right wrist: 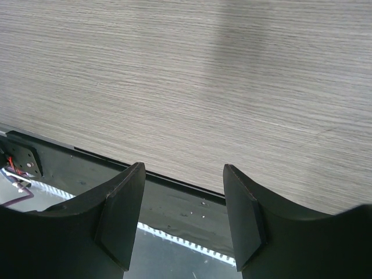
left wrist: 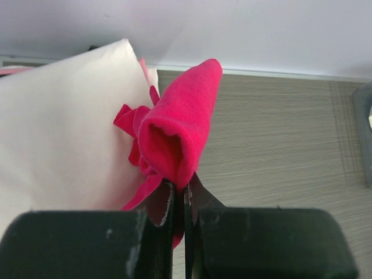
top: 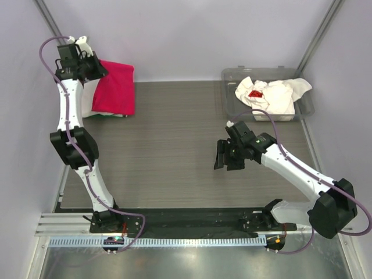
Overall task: Fold and stack the t-shirts
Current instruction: Neatly place the folded tshirt to the corner
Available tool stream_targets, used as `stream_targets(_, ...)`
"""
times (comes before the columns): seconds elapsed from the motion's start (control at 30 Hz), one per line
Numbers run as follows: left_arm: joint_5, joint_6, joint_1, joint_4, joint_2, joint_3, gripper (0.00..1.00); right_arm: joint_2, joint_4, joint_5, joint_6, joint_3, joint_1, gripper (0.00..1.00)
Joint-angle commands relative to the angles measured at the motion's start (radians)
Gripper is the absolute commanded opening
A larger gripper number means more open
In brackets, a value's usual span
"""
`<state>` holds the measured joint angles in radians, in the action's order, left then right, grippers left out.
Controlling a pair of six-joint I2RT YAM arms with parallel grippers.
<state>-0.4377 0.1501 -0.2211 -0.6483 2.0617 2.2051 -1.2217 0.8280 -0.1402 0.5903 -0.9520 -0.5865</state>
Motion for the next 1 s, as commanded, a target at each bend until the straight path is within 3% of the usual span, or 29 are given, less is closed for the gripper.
stream_targets(0.0, -0.055, 0.009, -0.017, 0.003, 0.006, 0.074, 0.00, -0.015, -0.040, -0.019, -0.027, -0.042, -0.003, 0.62)
stream_targets(0.6, -0.009, -0.015, -0.066, 0.007, 0.173, 0.249, 0.00, -0.097, -0.073, -0.036, -0.052, -0.045, -0.004, 0.62)
stream_targets(0.97, 0.076, 0.005, -0.093, 0.119, 0.291, 0.295, 0.00, -0.190, -0.118, -0.050, -0.052, -0.068, -0.004, 0.62)
